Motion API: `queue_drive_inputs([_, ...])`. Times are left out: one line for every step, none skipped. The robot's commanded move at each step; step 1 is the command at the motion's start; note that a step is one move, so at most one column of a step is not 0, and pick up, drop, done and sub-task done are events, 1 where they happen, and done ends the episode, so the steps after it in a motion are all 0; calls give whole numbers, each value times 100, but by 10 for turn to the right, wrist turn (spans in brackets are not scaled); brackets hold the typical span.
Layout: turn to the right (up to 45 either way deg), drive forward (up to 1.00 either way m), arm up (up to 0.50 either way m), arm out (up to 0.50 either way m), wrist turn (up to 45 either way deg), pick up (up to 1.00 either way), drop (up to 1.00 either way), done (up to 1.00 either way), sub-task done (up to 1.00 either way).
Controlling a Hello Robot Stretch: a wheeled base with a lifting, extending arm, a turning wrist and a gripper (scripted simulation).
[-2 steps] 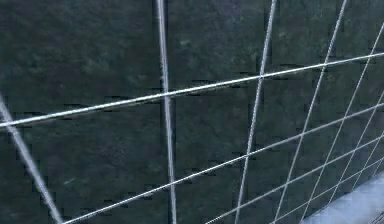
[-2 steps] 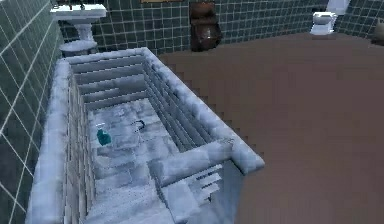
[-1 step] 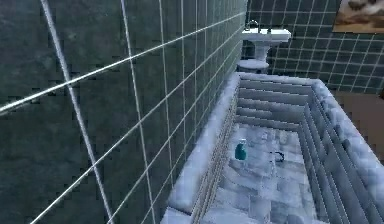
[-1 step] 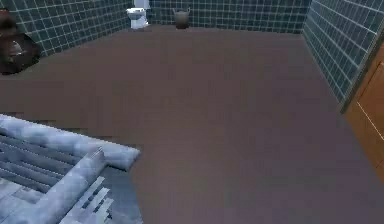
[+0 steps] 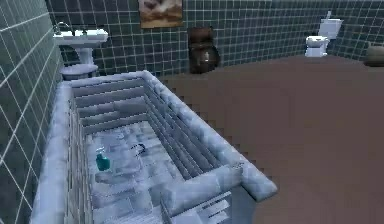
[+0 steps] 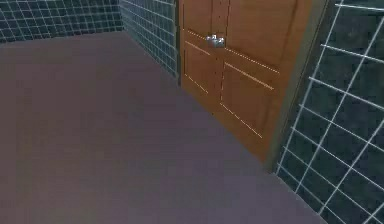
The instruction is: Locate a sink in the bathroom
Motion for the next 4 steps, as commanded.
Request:
queue_drive_inputs([450, 0, 0, 0, 0, 0, 0, 0, 0])
queue_drive_inputs([300, 0, 0, 0, 0, 0, 0, 0, 0])
queue_drive_inputs([0, 45, 0, 0, 0, 0, 0, 0, 0])
queue_drive_inputs([-330, 0, 0, 0, 0, 0, 0, 0, 0])
